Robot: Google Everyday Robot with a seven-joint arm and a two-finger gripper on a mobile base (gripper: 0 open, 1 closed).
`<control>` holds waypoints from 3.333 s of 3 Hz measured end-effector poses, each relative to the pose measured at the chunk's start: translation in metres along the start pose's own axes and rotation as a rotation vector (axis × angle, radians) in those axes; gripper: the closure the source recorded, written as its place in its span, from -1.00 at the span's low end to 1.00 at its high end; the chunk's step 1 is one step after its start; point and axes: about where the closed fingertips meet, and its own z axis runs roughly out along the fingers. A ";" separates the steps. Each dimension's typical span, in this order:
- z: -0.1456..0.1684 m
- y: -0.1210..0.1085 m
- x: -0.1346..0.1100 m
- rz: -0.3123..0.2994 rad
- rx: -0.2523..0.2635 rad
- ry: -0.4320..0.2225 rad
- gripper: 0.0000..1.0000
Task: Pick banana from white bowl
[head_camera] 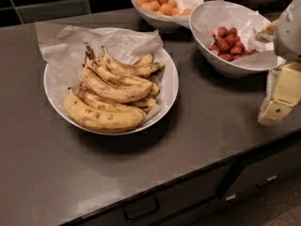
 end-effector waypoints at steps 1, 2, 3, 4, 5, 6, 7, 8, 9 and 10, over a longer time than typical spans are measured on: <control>0.000 0.000 0.000 0.000 0.000 0.000 -1.00; 0.001 -0.002 -0.016 -0.028 0.003 -0.007 -1.00; 0.006 -0.002 -0.053 -0.098 -0.008 -0.024 -1.00; 0.025 0.004 -0.107 -0.196 -0.034 -0.035 -1.00; 0.045 0.011 -0.153 -0.281 -0.065 -0.048 -1.00; 0.045 0.011 -0.153 -0.281 -0.065 -0.048 -0.96; 0.048 0.015 -0.169 -0.320 -0.067 -0.065 -0.82; 0.054 0.027 -0.194 -0.393 -0.080 -0.098 -0.50; 0.058 0.040 -0.220 -0.470 -0.098 -0.122 -0.16; 0.067 0.051 -0.241 -0.533 -0.125 -0.123 -0.16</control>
Offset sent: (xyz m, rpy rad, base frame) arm 0.0129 0.0312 -0.0002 -0.0060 0.0069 0.0637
